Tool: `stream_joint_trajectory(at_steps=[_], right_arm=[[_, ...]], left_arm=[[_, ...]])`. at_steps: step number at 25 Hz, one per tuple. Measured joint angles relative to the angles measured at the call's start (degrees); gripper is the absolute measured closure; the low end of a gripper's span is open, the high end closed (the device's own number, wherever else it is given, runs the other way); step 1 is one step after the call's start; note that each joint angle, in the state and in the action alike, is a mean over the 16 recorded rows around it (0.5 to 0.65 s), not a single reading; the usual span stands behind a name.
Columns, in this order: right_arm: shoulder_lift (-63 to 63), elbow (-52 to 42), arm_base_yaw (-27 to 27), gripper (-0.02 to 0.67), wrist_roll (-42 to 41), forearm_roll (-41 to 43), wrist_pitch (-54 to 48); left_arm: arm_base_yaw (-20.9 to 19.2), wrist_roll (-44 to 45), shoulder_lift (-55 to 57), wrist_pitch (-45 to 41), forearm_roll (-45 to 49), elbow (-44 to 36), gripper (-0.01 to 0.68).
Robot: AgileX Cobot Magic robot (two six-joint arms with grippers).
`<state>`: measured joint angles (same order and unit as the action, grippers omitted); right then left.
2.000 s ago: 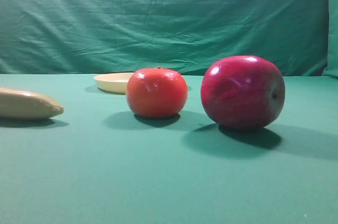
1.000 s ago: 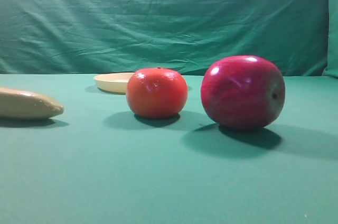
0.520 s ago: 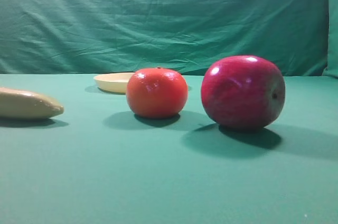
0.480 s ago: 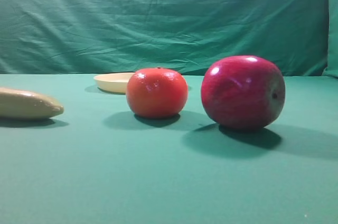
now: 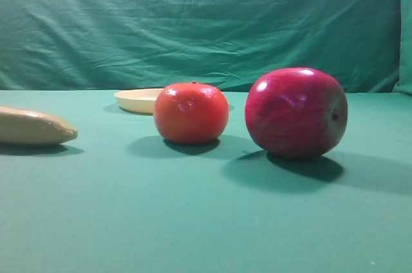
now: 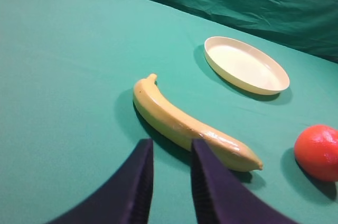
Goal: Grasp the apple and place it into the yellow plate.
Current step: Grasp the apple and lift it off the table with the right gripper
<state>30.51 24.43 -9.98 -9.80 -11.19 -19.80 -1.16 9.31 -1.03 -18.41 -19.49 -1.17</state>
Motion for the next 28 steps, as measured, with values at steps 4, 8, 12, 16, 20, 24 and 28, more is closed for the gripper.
stream_joint_trajectory(at_steps=[4,8,12,16,20,24,28], right_arm=[[2.8,2.4,0.0,0.640,-4.6,-0.8,-2.1],[6.7,5.8,0.0,0.621,-8.9,-2.0,-7.1],[12.3,10.0,-0.3,0.598,-12.8,-3.5,-13.9],[19.1,13.9,-2.3,0.576,-14.5,-5.3,-19.3],[25.9,17.0,-6.1,0.558,-15.3,-7.0,-21.8],[31.9,19.3,-11.0,0.500,-16.0,-8.2,-21.8],[37.0,21.3,-15.7,0.372,-15.8,-8.5,-20.9]], left_arm=[[0.0,0.0,0.0,0.0,0.0,0.0,0.516],[0.0,0.0,0.0,0.0,0.0,0.0,0.516],[0.0,0.0,0.0,0.0,0.0,0.0,0.516],[0.0,0.0,0.0,0.0,0.0,0.0,0.516],[0.0,0.0,0.0,0.0,0.0,0.0,0.516],[0.0,0.0,0.0,0.0,0.0,0.0,0.516],[0.0,0.0,0.0,0.0,0.0,0.0,0.516]])
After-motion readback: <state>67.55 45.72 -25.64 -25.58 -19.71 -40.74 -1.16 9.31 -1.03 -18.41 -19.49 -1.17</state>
